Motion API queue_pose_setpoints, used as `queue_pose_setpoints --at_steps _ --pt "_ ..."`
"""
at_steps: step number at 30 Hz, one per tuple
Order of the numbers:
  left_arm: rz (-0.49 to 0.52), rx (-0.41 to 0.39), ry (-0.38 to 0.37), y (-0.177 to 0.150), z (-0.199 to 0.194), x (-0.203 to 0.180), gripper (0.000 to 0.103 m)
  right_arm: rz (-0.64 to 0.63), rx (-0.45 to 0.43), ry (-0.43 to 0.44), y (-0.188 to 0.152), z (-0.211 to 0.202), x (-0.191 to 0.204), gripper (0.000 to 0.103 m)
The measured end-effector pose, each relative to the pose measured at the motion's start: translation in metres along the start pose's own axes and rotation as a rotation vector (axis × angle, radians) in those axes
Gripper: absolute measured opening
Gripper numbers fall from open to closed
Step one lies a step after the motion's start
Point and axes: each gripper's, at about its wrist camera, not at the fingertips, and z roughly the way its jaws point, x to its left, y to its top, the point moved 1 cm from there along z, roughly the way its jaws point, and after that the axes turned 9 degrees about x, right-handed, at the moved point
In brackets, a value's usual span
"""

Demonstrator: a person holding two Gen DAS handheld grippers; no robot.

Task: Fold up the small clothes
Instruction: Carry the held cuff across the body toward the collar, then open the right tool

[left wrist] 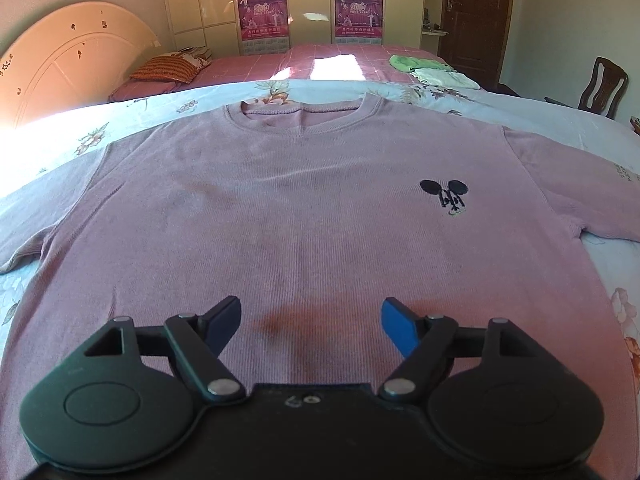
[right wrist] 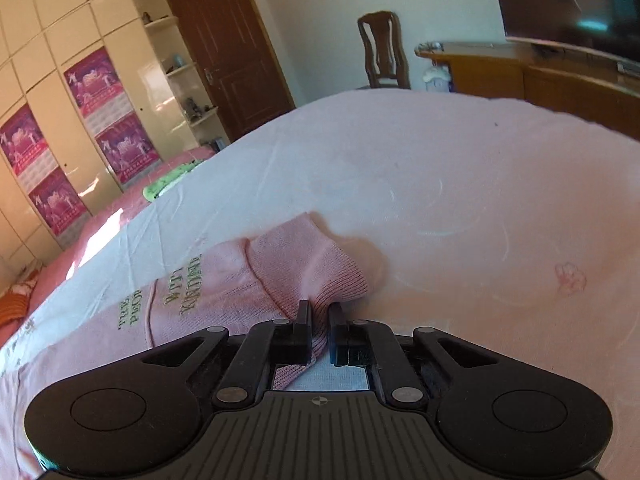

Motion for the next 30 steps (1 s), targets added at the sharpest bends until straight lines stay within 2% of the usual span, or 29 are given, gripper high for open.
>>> queue_pose_setpoints --at_steps 6,12,17,30 --pt "-0.026 0.009 0.004 -0.008 -0.001 0.025 0.078 -0.055 -0.004 -0.064 -0.009 0.002 0.019 0.007" --pt "-0.031 0.0 -0.008 -0.015 -0.003 0.053 0.08 -0.136 -0.062 -0.056 -0.006 -0.01 0.058 0.007" --pt "-0.035 -0.014 -0.022 -0.017 -0.005 0.075 0.08 -0.17 -0.07 -0.033 -0.01 -0.018 0.096 0.007" --pt "-0.049 -0.007 -0.001 -0.02 -0.01 0.144 0.084 -0.324 -0.029 0.083 -0.069 -0.021 0.232 0.007"
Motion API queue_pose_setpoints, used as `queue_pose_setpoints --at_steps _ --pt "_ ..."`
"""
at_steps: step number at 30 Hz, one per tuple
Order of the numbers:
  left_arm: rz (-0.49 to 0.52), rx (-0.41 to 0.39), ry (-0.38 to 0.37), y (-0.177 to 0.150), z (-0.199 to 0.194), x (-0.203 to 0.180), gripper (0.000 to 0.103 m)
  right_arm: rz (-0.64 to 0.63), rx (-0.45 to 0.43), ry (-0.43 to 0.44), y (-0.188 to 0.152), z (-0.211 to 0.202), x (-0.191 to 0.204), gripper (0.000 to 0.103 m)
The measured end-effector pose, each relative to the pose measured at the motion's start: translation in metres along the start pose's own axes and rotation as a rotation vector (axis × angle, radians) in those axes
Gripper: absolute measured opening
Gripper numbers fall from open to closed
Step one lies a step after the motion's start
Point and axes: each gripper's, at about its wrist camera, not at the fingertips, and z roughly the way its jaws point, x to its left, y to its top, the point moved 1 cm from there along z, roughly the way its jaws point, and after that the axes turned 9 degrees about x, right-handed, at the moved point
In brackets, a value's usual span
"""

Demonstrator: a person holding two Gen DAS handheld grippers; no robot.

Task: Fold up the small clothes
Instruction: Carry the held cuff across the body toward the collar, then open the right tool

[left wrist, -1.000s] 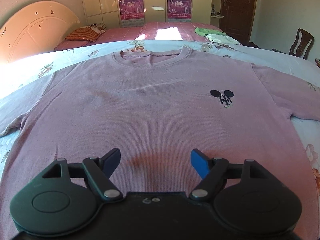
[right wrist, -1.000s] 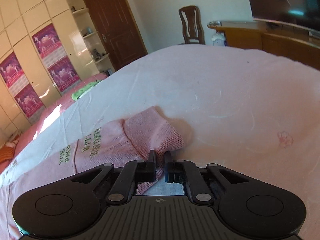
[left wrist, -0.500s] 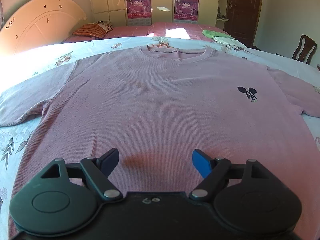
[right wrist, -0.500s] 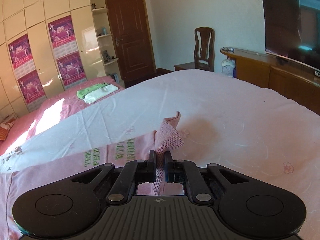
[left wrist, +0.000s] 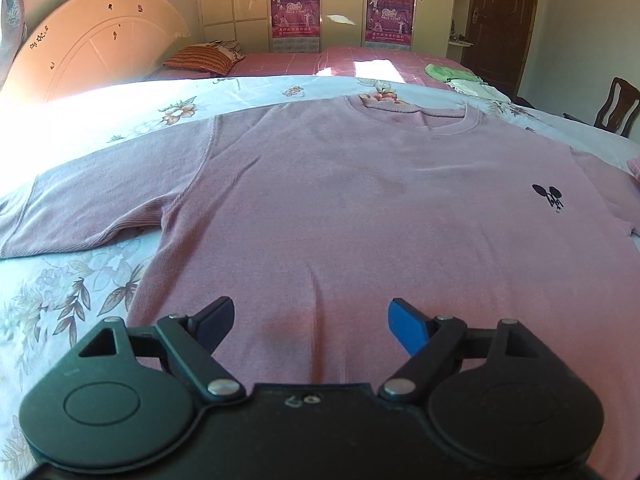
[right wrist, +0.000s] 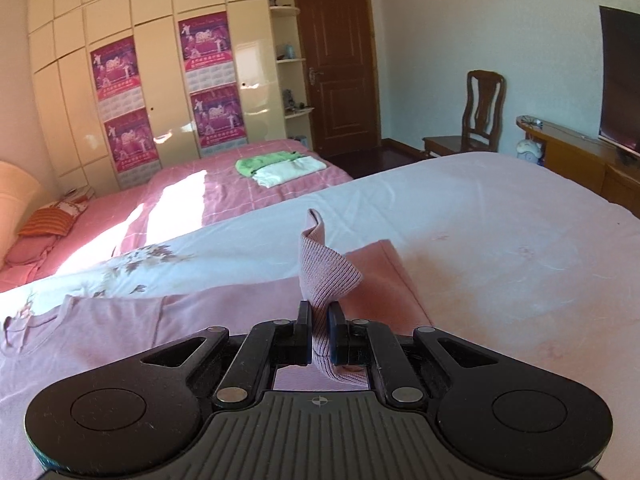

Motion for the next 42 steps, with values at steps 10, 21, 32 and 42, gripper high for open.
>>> queue_pose_setpoints --at_steps 10,21,32,42 --pt "-0.024 0.006 -0.006 -0.011 -0.004 0.053 0.085 -0.131 0.025 0.11 -0.026 0.011 0.131 0.007" --pt "-0.05 0.006 -0.019 -0.016 -0.005 0.102 0.086 -0.26 0.067 0.188 -0.066 0.033 0.245 0.007" --pt "-0.073 0.004 -0.029 -0.015 0.0 0.133 0.086 -0.36 0.103 0.244 -0.098 0.051 0.314 0.007" --pt "-0.097 -0.006 -0.098 -0.012 0.001 0.143 0.083 -0.403 0.151 0.257 -0.124 0.07 0.344 0.007"
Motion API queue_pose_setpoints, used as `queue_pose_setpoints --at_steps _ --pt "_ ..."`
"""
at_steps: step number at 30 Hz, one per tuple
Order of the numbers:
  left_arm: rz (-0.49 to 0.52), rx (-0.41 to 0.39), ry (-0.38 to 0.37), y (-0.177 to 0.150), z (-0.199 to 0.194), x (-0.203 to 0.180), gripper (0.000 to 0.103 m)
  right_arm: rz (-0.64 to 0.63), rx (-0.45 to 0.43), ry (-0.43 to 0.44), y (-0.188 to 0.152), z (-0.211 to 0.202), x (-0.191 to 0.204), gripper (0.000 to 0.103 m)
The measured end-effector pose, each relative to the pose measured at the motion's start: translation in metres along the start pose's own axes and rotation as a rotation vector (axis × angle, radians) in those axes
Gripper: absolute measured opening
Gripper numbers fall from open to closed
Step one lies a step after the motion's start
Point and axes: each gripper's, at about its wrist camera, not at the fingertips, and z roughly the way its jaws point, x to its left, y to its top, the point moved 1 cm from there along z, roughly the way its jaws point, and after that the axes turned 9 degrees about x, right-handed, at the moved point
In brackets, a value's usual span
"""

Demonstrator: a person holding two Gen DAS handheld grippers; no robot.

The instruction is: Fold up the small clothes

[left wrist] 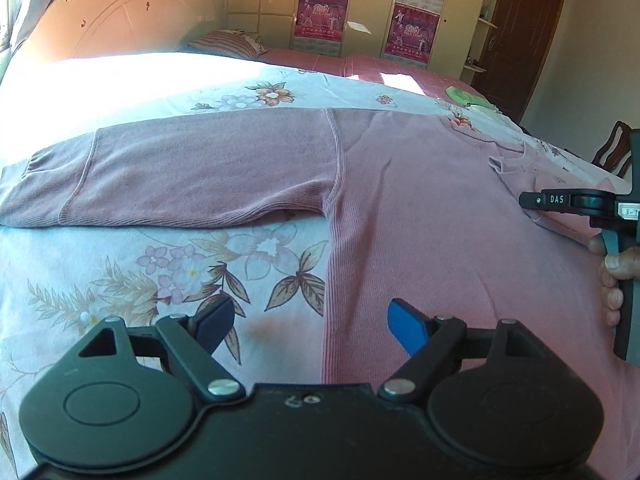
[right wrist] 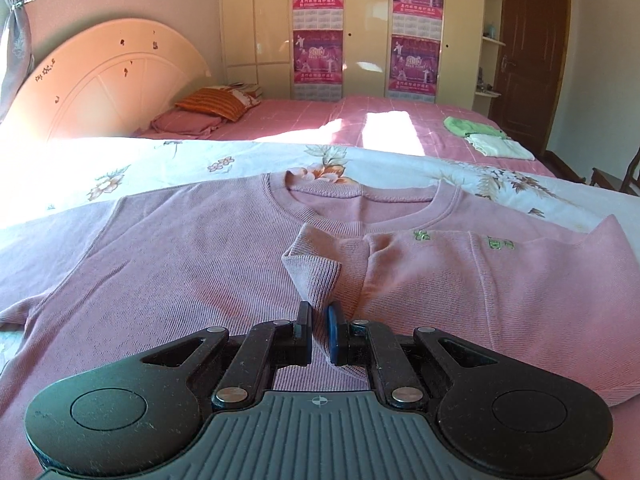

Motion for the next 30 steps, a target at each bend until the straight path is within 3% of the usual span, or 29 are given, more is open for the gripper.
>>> queue_pose_setpoints --at_steps 5,7,9,12,13,15,22,26,30 --pt "-0.013 -0.019 -0.032 0.006 0.002 -0.005 0.089 -0.088 -0.029 -0.033 -0.01 -0.001 0.008 0.008" --pt "-0.01 -0.026 -0.069 0.013 0.007 -0.015 0.088 -0.057 -0.063 -0.032 -0.014 -0.013 -0.003 0.009" --pt "0.004 -0.031 -0.132 0.022 0.013 -0.029 0.075 -0.014 -0.081 -0.021 -0.018 -0.025 -0.019 0.01" --pt "0.029 -0.04 -0.224 0.04 0.029 -0.064 0.069 0.038 -0.096 -0.038 -0.025 -0.042 -0.047 0.011" --pt "0.036 -0.045 -0.249 0.047 0.035 -0.077 0.069 0.041 -0.095 -0.037 -0.027 -0.046 -0.054 0.014" --pt "0.046 -0.046 -0.298 0.058 0.048 -0.102 0.074 0.032 -0.123 -0.054 -0.033 -0.055 -0.066 0.047" --pt "0.004 0.035 -0.376 0.081 0.103 -0.163 0.065 0.171 -0.113 -0.1 -0.053 -0.073 -0.126 0.046" --pt "-0.022 0.02 -0.387 0.089 0.116 -0.178 0.064 0.274 -0.09 -0.126 -0.068 -0.078 -0.164 0.042" --pt "-0.008 0.007 -0.392 0.099 0.128 -0.195 0.048 0.363 -0.085 -0.144 -0.079 -0.086 -0.197 0.042"
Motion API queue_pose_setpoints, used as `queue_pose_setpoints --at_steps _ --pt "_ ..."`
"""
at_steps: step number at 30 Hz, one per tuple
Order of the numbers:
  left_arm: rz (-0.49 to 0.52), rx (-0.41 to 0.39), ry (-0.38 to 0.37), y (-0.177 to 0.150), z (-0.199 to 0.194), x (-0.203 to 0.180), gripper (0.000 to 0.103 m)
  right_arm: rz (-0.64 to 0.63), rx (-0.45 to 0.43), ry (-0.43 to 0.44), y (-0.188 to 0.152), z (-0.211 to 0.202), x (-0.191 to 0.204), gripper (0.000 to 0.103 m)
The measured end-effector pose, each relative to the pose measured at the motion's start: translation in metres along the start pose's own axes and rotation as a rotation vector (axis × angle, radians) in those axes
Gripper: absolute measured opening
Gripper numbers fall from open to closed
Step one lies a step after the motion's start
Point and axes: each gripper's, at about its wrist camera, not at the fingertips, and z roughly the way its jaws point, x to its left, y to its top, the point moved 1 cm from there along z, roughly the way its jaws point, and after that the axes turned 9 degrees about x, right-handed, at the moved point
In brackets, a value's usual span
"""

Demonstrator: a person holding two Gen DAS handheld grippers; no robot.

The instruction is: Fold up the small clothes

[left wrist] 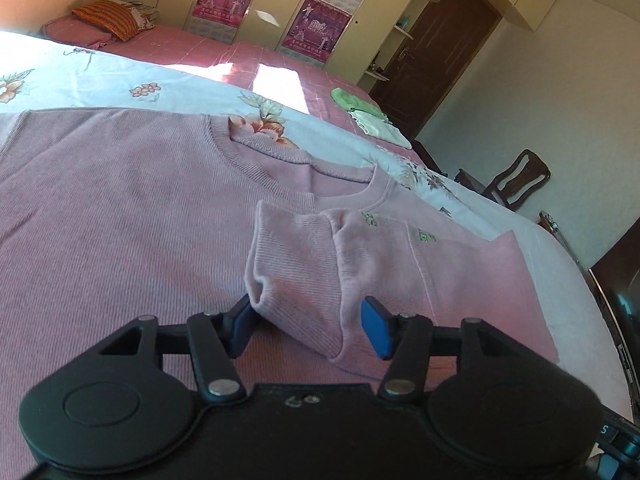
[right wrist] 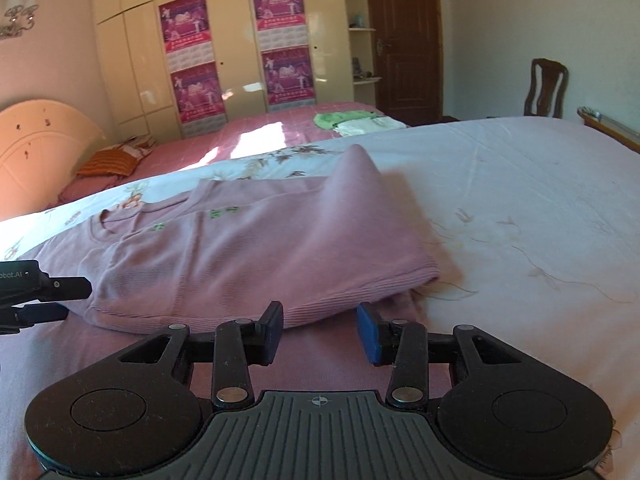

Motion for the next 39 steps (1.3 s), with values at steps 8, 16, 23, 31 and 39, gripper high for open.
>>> queue_pose_setpoints --at_steps 8,16,23,31,39 --pt "0.036 -0.141 -0.012 0.014 -0.027 -0.003 0.007 0.133 0.03 0.127 0.008 -0.012 -0.05 0.042" --pt "-0.039 -0.126 0.084 0.005 -0.028 0.039 0.007 0.204 0.054 0.255 0.019 -0.013 -0.067 0.042" --pt "-0.052 -0.093 0.076 0.002 -0.014 0.039 0.016 0.344 0.131 0.389 0.031 -0.006 -0.084 0.042" --pt "0.056 -0.319 0.077 -0.009 -0.054 0.015 0.006 0.48 0.096 0.35 0.038 -0.011 -0.117 0.006" --pt "-0.032 -0.194 0.128 -0.027 -0.03 0.037 0.024 0.388 0.126 0.313 0.027 -0.024 -0.112 0.006"
